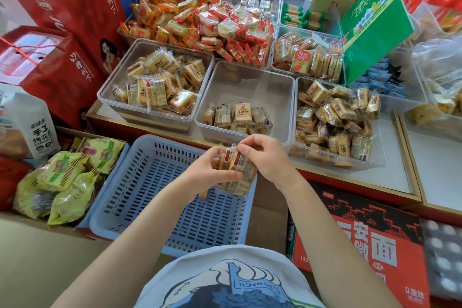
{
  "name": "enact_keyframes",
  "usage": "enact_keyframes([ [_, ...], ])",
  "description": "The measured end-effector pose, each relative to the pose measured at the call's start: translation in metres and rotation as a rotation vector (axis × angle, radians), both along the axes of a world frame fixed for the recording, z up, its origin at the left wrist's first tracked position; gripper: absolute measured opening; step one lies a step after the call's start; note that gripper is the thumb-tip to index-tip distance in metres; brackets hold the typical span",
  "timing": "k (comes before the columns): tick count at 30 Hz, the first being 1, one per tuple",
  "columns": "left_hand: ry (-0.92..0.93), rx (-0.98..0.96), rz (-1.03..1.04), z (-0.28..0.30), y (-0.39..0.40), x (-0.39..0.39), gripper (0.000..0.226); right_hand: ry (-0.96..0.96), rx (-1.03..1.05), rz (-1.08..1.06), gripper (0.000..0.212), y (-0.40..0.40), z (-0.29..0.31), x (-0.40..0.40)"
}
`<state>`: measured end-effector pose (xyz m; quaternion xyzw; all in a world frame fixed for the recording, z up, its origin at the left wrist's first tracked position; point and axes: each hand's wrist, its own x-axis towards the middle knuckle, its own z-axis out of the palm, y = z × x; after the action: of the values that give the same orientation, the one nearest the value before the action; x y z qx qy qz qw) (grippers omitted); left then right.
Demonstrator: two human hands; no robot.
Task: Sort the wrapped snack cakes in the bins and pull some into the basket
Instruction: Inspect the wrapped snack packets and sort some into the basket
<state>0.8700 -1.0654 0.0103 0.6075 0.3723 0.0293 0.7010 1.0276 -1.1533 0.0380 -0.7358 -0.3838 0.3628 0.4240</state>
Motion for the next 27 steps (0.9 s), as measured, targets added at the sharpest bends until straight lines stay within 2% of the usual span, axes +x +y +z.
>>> enact_keyframes([
  [6,0.018,0.002,-0.005,-0.001,0.002,0.000,0.059,-0.081,0.017,0.000,0.015,0.001,-0.005,-0.003],
  [10,0.019,-0.054,0.025,-0.003,0.000,-0.001,0.053,-0.042,0.061,-0.039,0.002,-0.001,-0.004,0.001],
  [14,-0.024,-0.206,0.242,-0.001,0.001,0.002,0.036,-0.010,-0.033,-0.098,0.033,-0.002,-0.009,0.005],
  [19,-0.116,-0.336,0.511,0.003,0.005,0.008,0.031,0.182,-0.254,-0.001,0.042,-0.005,-0.018,0.002],
  [21,-0.148,-0.326,0.530,0.004,0.004,0.011,0.032,0.270,-0.217,0.005,0.037,-0.005,-0.021,-0.002],
  [24,-0.185,-0.327,0.543,0.005,0.003,0.013,0.033,0.414,-0.098,-0.105,0.021,-0.005,-0.022,-0.004],
  [27,-0.190,-0.307,0.539,0.006,0.003,0.015,0.031,0.466,-0.037,-0.197,0.005,-0.003,-0.022,-0.003],
])
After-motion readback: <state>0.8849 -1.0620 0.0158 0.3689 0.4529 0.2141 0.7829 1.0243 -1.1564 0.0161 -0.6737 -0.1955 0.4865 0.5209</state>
